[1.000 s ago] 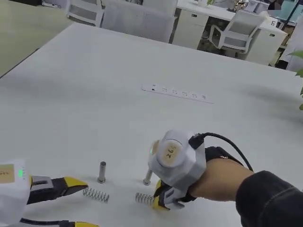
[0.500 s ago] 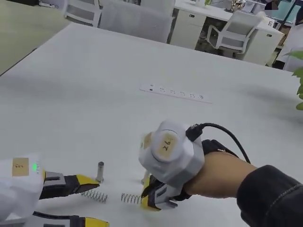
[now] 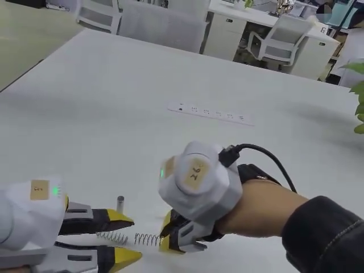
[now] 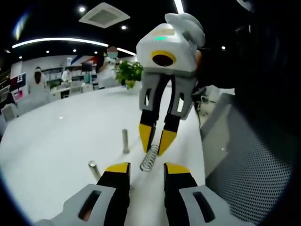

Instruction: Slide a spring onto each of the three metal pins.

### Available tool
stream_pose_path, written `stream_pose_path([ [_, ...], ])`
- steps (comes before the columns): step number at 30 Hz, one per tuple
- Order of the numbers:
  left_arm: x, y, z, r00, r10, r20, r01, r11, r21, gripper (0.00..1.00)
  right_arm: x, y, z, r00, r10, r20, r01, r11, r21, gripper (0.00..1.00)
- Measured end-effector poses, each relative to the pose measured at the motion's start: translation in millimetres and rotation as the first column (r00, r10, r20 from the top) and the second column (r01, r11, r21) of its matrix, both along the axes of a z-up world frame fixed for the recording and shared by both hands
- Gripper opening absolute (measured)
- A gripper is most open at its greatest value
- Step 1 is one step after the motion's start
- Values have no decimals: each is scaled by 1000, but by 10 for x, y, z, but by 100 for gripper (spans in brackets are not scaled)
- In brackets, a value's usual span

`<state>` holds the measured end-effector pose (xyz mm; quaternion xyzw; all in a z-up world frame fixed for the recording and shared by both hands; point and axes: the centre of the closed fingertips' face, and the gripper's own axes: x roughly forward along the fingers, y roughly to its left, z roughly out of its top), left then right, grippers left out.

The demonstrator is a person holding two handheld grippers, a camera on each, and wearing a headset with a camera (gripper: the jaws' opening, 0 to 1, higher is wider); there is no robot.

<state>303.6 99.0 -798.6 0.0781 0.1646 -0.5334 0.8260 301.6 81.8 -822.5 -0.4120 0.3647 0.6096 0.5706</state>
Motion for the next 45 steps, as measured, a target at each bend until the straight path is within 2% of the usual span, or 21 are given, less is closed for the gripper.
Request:
stream_pose_path([
  [9,-50,-74,-16,999,-40,0,40,999,5,11,-62,60,47,999,38,0,-38,999,19,7],
  [14,-55,-65,-28,999,-48,2,47,999,11,5,-95,50,40,998,64,1,-64,998,12,7],
  [22,-81,-76,-21,998,-61,2,61,998,0,3,-79,31,50,998,67,11,-67,998,10,8],
  [29,-99,-80,-29,997,-74,-2,74,997,4,2,-93,20,41,998,56,-5,-56,998,10,9],
  [33,-101,-90,19,997,-75,2,75,997,-12,2,-96,16,31,999,49,-13,-48,999,14,12],
  [42,-141,-166,178,996,-89,24,90,995,-46,2,-106,-29,-25,999,48,-20,-48,999,1,10],
  [45,-140,-171,172,996,-87,25,88,995,-46,2,-101,-31,-21,999,52,-13,-52,999,3,9],
])
